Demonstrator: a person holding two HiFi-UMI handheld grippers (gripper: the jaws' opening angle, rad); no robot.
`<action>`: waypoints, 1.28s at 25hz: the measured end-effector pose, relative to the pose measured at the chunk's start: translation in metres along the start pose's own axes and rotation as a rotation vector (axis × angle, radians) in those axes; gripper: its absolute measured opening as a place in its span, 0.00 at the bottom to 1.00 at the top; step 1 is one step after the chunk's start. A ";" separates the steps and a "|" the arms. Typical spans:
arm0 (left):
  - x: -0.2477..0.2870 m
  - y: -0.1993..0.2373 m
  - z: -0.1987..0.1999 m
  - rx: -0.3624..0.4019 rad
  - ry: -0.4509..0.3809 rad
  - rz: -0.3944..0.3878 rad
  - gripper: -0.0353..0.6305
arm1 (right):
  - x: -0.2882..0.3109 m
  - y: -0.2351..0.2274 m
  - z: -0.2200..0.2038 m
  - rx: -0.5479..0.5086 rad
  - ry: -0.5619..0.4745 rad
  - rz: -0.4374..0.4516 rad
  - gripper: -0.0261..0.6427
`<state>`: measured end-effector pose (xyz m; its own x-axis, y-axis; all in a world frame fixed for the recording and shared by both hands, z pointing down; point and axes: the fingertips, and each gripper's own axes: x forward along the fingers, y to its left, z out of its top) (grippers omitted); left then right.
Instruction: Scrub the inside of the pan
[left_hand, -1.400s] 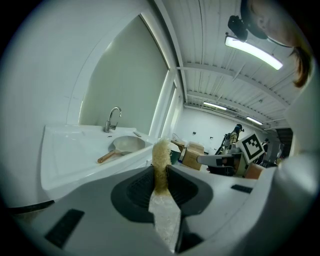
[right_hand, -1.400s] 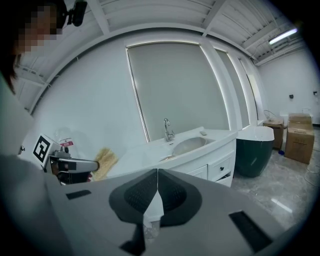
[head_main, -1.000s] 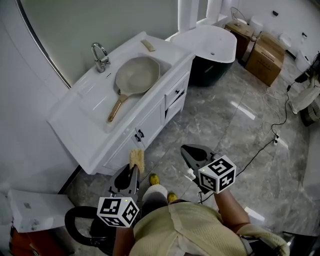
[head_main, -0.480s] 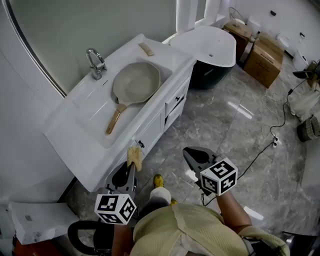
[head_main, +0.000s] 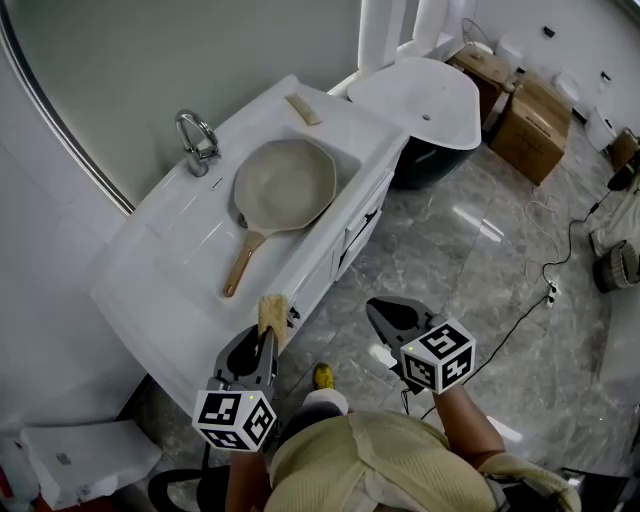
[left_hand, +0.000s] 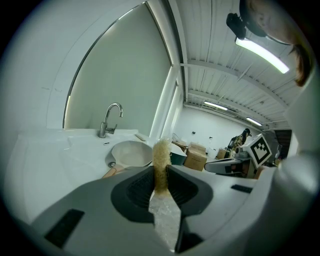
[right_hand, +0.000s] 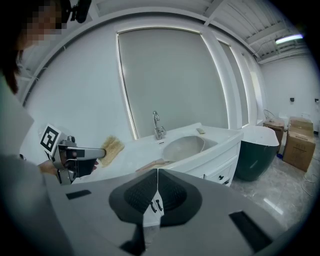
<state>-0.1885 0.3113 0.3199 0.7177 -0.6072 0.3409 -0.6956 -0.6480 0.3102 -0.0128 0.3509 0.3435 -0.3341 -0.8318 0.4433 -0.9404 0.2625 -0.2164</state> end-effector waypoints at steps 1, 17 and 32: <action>0.003 0.005 0.002 -0.002 0.001 -0.001 0.23 | 0.005 -0.002 0.003 -0.001 0.001 -0.003 0.08; 0.055 0.049 0.027 0.042 0.026 -0.022 0.23 | 0.066 -0.024 0.046 -0.033 0.009 -0.029 0.08; 0.125 0.079 0.058 0.066 -0.004 0.104 0.23 | 0.139 -0.088 0.099 -0.068 -0.031 0.040 0.08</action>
<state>-0.1515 0.1570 0.3353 0.6416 -0.6747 0.3650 -0.7631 -0.6097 0.2144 0.0301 0.1636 0.3386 -0.3708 -0.8342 0.4082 -0.9287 0.3280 -0.1731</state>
